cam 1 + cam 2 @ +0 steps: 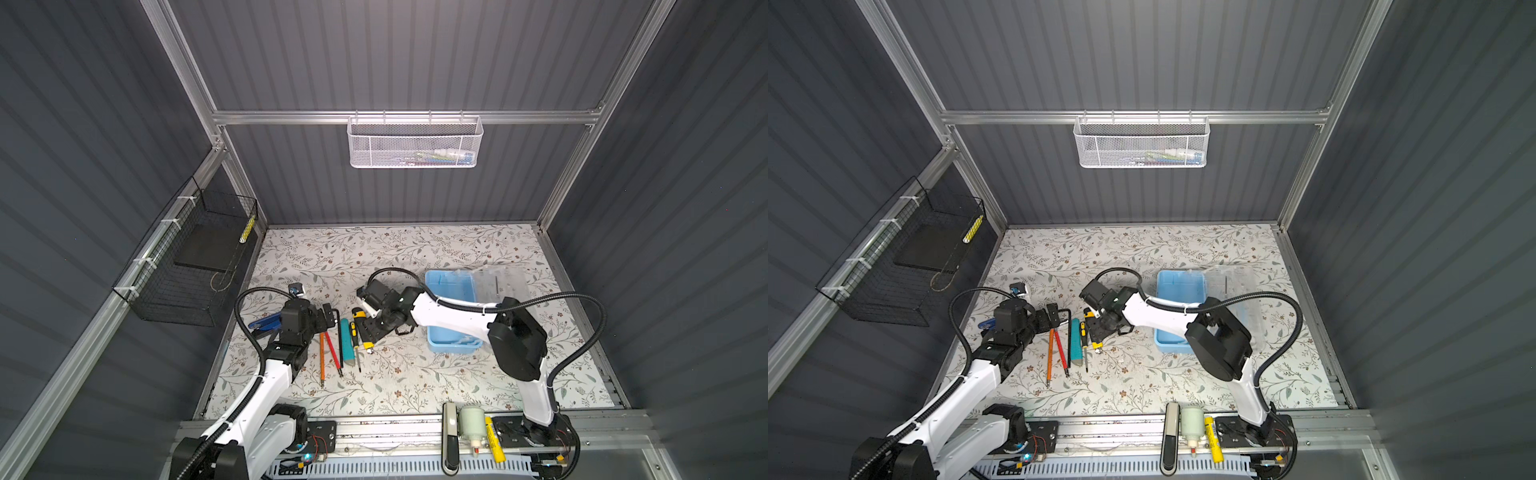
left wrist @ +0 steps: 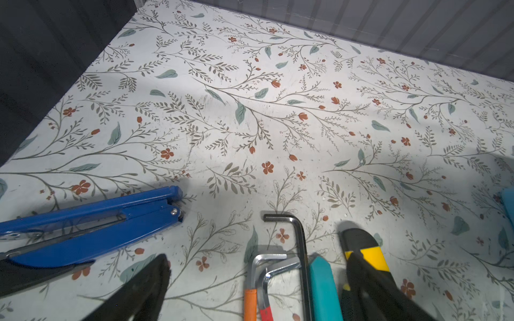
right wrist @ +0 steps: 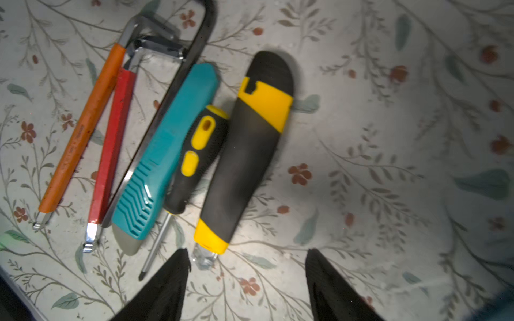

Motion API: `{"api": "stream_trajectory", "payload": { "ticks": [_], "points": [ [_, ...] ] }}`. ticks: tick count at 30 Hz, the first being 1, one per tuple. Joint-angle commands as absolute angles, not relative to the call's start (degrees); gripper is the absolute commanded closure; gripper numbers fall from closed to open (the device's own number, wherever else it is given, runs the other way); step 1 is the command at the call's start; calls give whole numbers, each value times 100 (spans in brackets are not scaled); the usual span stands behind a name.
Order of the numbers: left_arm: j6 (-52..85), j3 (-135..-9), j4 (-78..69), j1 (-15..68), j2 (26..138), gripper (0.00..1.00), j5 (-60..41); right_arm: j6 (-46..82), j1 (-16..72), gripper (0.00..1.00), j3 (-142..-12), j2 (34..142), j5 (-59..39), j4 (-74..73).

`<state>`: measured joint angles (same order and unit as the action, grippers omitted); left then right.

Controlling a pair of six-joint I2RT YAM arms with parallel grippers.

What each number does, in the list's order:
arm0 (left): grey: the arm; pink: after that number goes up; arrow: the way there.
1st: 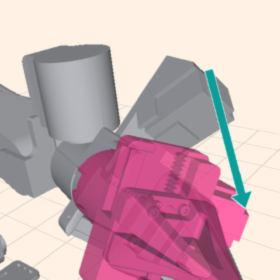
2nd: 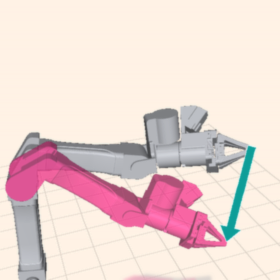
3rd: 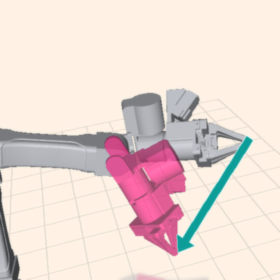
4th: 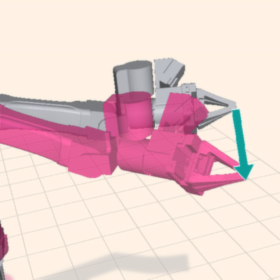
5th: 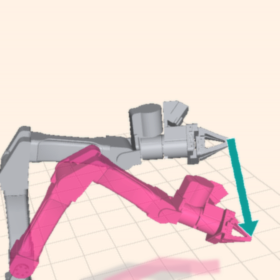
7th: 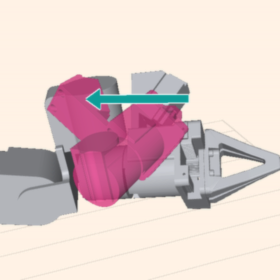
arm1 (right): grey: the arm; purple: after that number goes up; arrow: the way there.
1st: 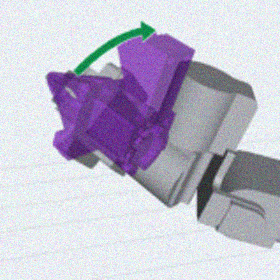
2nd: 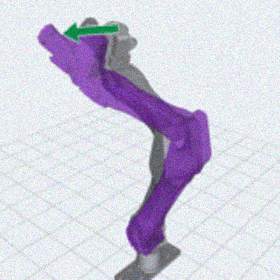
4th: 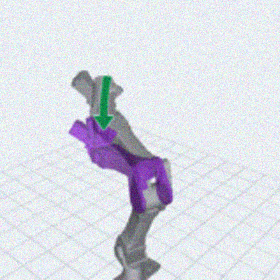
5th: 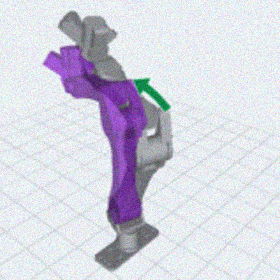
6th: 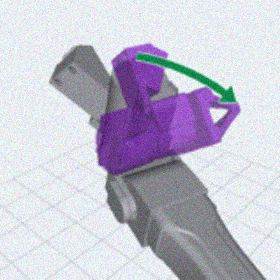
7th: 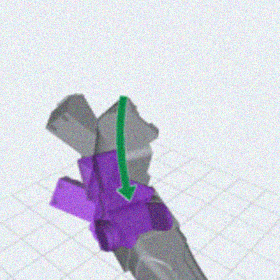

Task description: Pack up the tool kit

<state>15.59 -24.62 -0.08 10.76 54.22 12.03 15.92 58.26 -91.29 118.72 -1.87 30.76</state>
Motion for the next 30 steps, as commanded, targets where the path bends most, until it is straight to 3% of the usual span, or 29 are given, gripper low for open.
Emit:
{"api": "stream_trajectory", "payload": {
  "ticks": [1, 21, 30],
  "points": [
    [1514, -2426, -44, 1055, 5301, 0, 1260, 1494, 5809, 32, -9371, 12015, -307, 2939],
    [1503, -2399, -54, 1056, 5247, 1, 1256, 1605, 5805, 36, -10122, 13078, -26, 3591],
    [1504, -2410, -56, 1054, 5276, 1, 1245, 1792, 5818, 45, -10389, 13271, 379, 3974]
  ]
}}
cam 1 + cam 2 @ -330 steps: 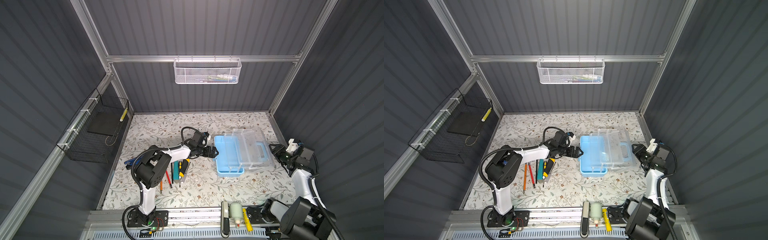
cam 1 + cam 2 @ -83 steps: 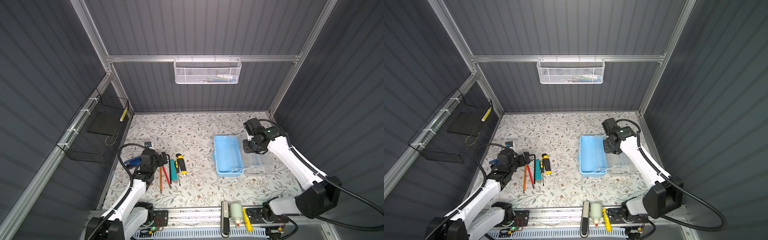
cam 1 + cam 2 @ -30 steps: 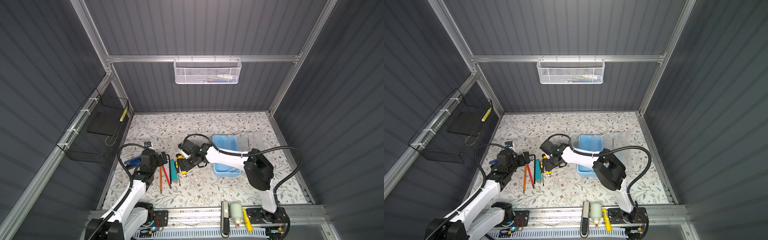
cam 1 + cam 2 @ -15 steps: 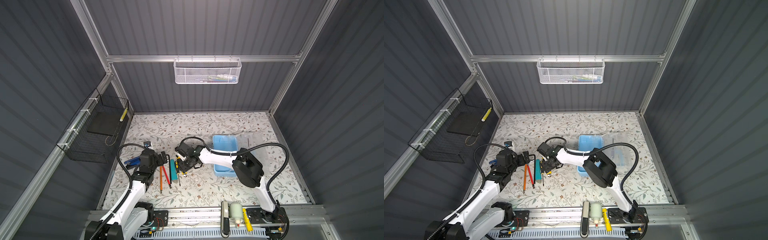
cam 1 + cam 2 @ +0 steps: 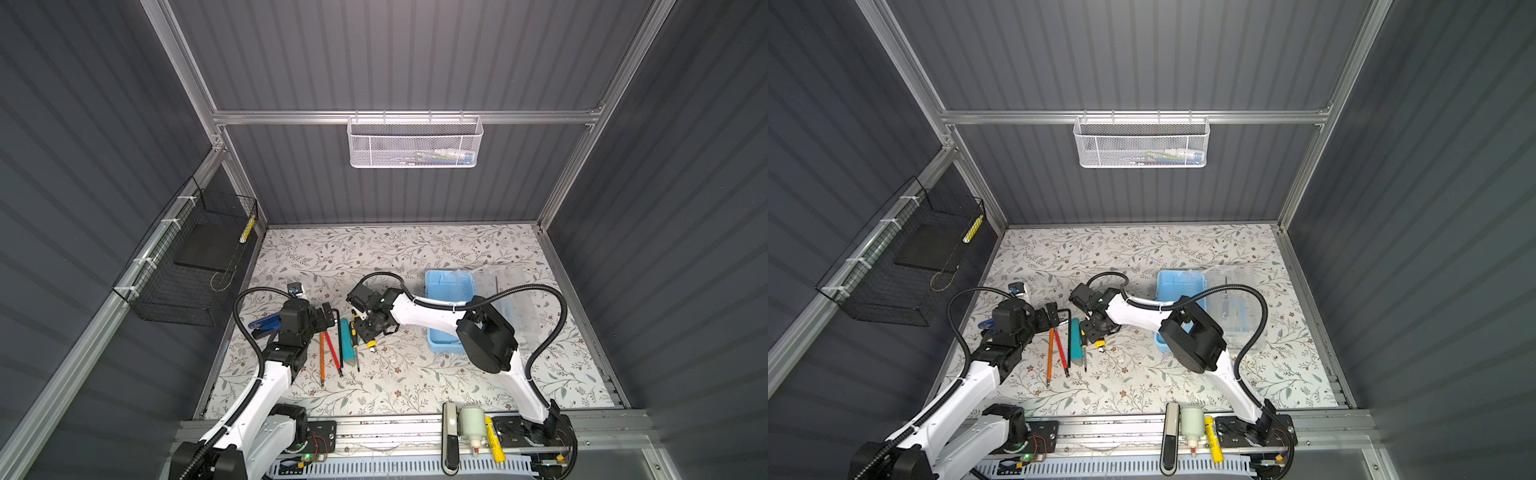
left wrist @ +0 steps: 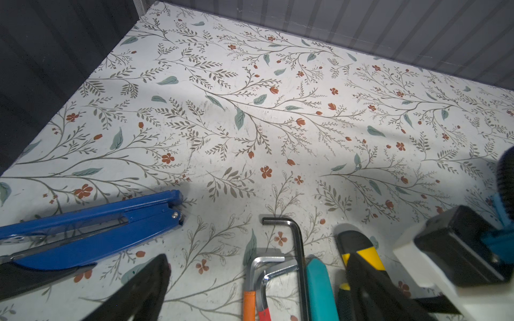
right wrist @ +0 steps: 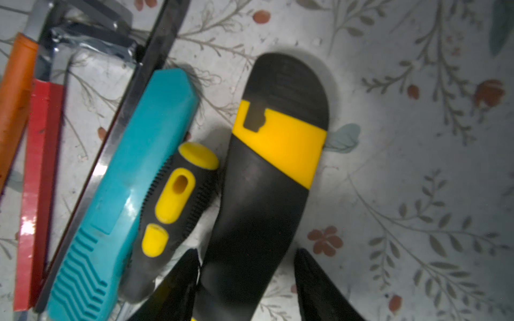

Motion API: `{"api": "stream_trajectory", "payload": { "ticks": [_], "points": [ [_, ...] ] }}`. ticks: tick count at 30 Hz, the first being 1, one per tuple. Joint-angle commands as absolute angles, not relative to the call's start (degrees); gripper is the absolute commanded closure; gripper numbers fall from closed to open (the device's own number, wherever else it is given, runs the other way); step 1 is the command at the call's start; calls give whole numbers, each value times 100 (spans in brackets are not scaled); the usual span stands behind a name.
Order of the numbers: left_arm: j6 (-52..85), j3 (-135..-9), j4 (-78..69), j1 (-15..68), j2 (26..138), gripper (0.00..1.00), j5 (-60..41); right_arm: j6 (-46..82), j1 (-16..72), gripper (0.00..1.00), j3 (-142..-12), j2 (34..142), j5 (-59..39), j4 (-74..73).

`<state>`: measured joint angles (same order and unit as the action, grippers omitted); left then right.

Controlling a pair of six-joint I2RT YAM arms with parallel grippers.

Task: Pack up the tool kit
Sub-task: 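Grasp the black-and-yellow utility knife with the right gripper, then carry the utility knife over the blue box with the right gripper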

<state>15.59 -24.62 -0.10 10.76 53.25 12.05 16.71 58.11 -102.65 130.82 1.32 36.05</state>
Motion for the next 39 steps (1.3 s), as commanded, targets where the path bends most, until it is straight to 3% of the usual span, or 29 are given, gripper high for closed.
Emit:
{"api": "stream_trajectory", "payload": {
  "ticks": [1, 14, 28, 39],
  "points": [
    [1503, -2408, -53, 1053, 5267, 1, 1244, 1814, 5818, 46, -10389, 13267, 395, 3988],
    [1508, -2408, -57, 1053, 5273, 0, 1251, 2299, 5762, 69, -10087, 12535, 958, 3765],
    [1494, -2426, -53, 1053, 5317, 1, 1238, 2610, 4432, 71, -8209, 9780, 1988, 4134],
    [1503, -2427, -52, 1050, 5300, 1, 1250, 2700, 3610, 74, -7037, 8779, 2462, 4174]
  ]
}}
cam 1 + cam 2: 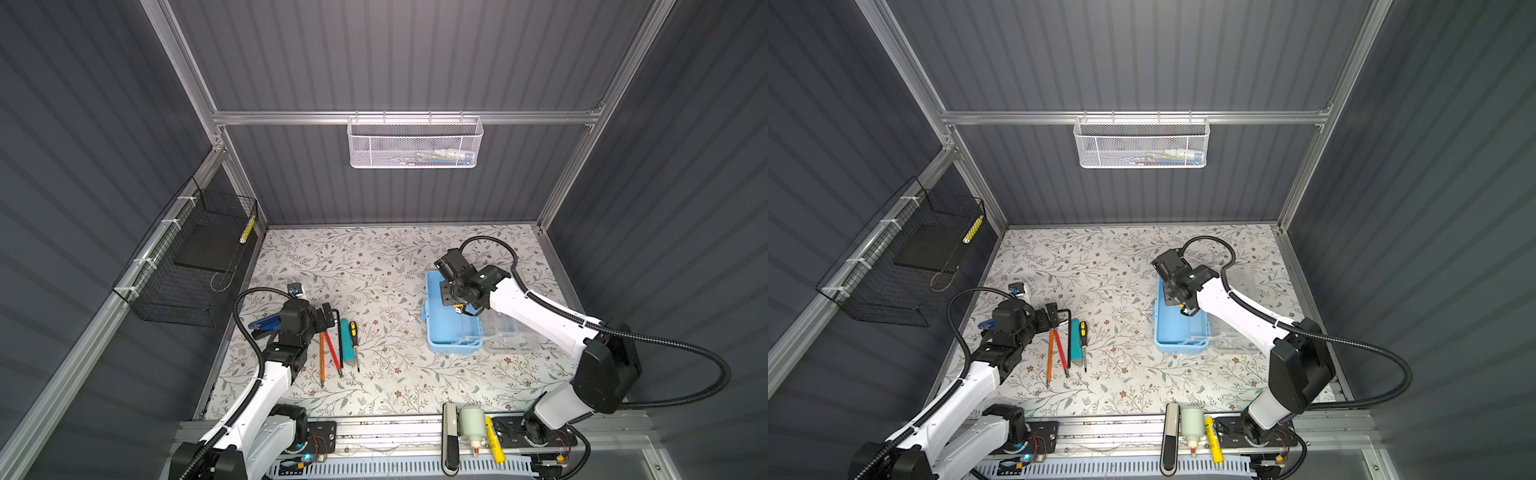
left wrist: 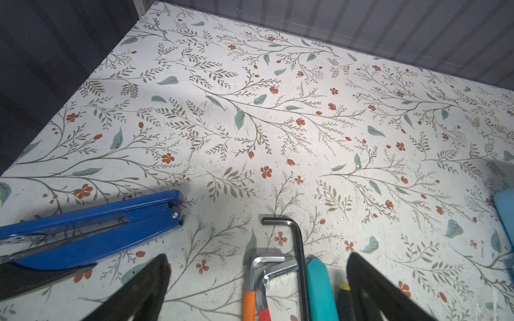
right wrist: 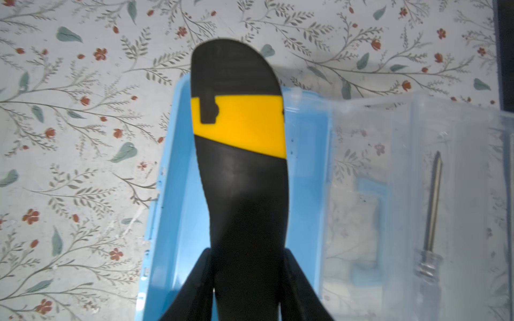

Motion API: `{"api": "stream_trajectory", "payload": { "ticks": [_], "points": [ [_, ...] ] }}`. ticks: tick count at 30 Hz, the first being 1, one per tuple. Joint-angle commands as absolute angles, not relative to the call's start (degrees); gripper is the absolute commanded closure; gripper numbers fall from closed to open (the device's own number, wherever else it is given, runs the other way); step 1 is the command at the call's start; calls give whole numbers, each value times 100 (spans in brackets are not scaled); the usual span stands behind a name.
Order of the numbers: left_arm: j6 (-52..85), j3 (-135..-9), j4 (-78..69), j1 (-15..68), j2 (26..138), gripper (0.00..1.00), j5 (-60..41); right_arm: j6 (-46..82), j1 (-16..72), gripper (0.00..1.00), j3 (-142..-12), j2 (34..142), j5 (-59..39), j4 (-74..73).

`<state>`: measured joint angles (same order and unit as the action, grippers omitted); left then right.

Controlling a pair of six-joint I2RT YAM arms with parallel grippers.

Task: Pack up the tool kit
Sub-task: 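Carry the utility knife over the blue box with the right gripper, then lower the utility knife into the box and open the right gripper, then move the right gripper back over the remaining tools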

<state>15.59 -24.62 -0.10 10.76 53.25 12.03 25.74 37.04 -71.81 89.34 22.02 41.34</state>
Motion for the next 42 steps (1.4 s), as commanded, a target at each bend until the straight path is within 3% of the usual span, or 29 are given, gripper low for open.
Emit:
{"api": "stream_trajectory", "payload": {
  "ticks": [1, 12, 18, 21, 27, 32, 35, 39, 42],
  "points": [
    [1503, -2415, -46, 1053, 5300, 1, 1254, 2716, 3576, 74, -6944, 8734, 2505, 4136],
    [1505, -2443, -45, 1055, 5335, 1, 1244, 3096, 3375, 73, -6223, 8424, 2536, 3945],
    [1504, -2435, -50, 1055, 5327, 0, 1246, 3248, 3314, 67, -6016, 8463, 2442, 3777],
    [1510, -2435, -44, 1052, 5326, 0, 1248, 3226, 3314, 57, -6021, 8474, 2472, 3778],
    [1525, -2399, -60, 1055, 5248, 1, 1272, 3115, 3322, 48, -6240, 8446, 2377, 3907],
    [1527, -2399, -46, 1052, 5248, 1, 1277, 2758, 3881, 46, -6831, 8477, 2598, 3984],
    [1529, -2399, -44, 1055, 5247, 0, 1293, 2379, 4411, 42, -7251, 8800, 2189, 3617],
    [1539, -2399, -42, 1055, 5247, 1, 1325, 2754, 4895, 42, -7503, 9747, 756, 2298],
    [1575, -2382, -23, 1052, 5199, 1, 1377, 2875, 5247, 42, -7987, 10615, 284, 1767]
  ]
}}
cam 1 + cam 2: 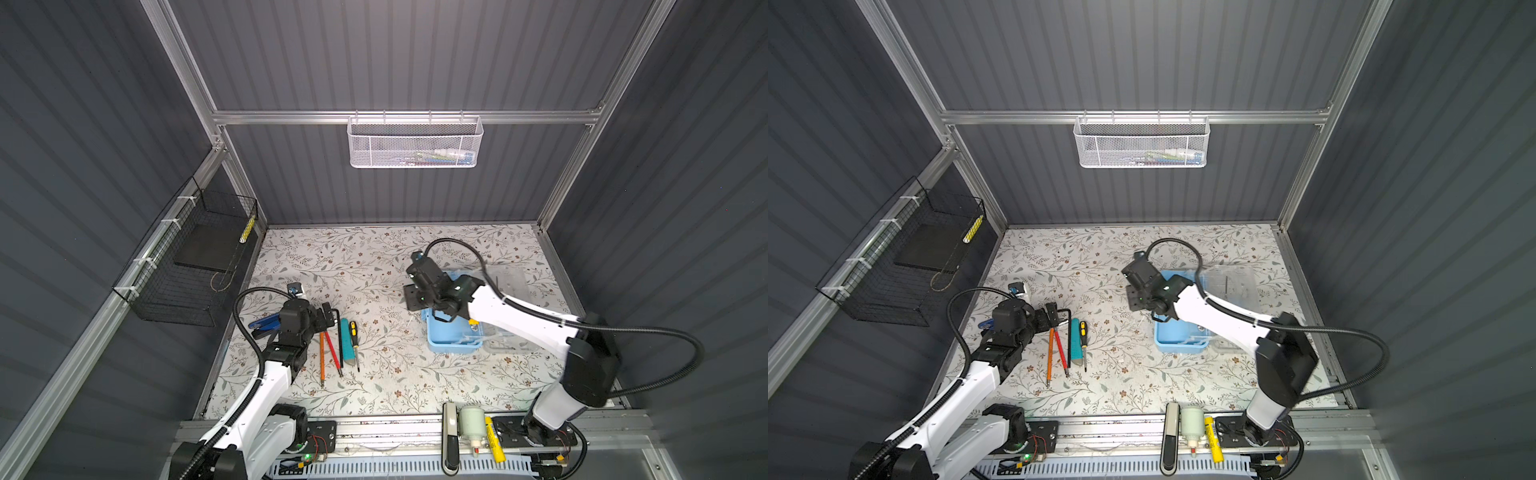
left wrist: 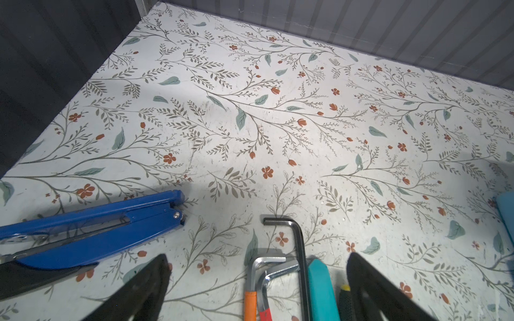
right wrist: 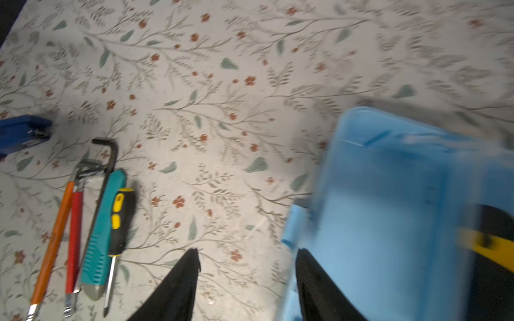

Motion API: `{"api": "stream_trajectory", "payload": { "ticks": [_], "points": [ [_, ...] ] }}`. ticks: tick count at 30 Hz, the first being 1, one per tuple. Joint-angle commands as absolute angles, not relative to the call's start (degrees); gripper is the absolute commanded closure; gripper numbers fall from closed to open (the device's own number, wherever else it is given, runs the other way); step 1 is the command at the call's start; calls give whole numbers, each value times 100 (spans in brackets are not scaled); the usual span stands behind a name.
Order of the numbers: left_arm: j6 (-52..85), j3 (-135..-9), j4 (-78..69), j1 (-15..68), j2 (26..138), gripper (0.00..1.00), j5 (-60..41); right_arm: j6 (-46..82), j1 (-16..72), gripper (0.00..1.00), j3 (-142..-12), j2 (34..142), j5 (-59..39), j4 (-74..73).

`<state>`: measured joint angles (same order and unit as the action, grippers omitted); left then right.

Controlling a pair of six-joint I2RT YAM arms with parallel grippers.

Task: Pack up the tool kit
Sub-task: 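Move the right gripper back over the remaining tools, then grasp the black-and-yellow screwdriver with the right gripper and lift it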

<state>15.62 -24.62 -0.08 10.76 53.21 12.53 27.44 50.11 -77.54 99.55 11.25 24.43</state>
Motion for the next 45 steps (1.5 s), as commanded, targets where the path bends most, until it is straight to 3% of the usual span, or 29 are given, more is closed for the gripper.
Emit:
{"api": "stream_trajectory", "payload": {
  "ticks": [1, 9, 16, 45],
  "points": [
    [1573, -2365, -26, 1052, 5173, 1, 1379, 2807, 5368, 42, -8183, 10919, 166, 1648],
    [1697, -2321, 34, 1055, 5045, 1, 1620, 2808, 5709, 42, -9162, 12208, -456, 1398],
    [1703, -2337, 44, 1054, 5070, 1, 1626, 2539, 5757, 45, -10112, 12941, -578, 2126],
    [1635, -2364, 9, 1054, 5143, 1, 1509, 2131, 5910, 48, -11136, 13635, -598, 3533]
  ]
}}
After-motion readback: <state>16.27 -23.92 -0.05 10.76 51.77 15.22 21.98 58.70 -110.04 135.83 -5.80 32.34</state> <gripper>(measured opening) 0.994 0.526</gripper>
